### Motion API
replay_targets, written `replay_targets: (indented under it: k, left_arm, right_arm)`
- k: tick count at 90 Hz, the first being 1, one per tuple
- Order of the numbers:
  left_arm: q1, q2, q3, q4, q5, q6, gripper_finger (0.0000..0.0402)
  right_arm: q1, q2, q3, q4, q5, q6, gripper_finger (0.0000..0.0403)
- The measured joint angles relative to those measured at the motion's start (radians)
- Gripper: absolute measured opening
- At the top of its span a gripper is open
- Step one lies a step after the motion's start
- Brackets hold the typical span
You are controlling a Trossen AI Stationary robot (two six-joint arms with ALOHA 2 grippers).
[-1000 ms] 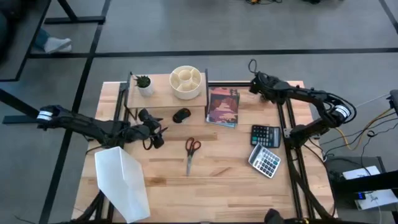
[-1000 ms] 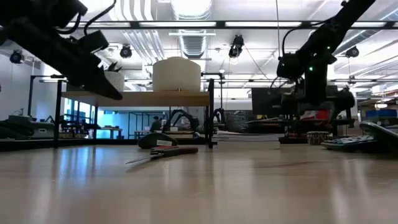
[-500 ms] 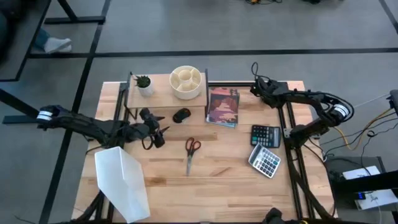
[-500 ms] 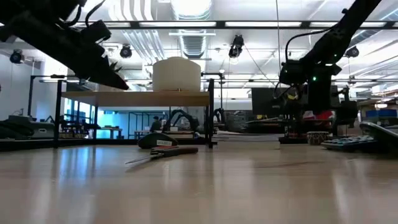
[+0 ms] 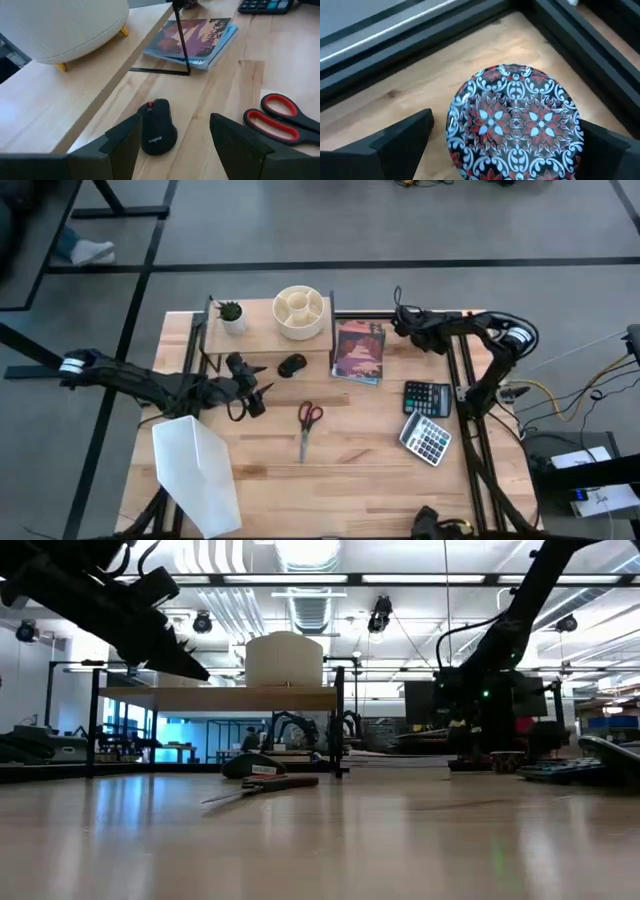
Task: Stock shelves
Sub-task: Put the red scented candle on the shelf
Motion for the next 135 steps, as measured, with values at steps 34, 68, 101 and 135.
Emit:
replay_targets:
  k: [34,68,101,135]
  left_arm:
    - [0.000,0.001,0.000,-0.001,0.000,-0.031,0.0219]
    - [-0.001,-0.002,0.000,-0.026,0.000,-0.022,0.0219]
    - [-0.003,-0.016,-0.001,-0.053,0.001,-0.077,0.0219]
    - [-0.003,-0.102,-0.001,-0.008,0.000,-0.046,0.0220]
  right_arm:
    - [0.001,0.005,-0.001,-0.007,-0.006,-0.037,0.0275]
    - [0.007,-0.031,-0.001,-0.015,-0.057,-0.284,0.0272]
    - [0.146,-0.304,-0.002,-0.033,-0.140,-0.427,0.0272]
    - [0.397,-0.426,0.098,-0.034,-0.111,-0.445,0.0272]
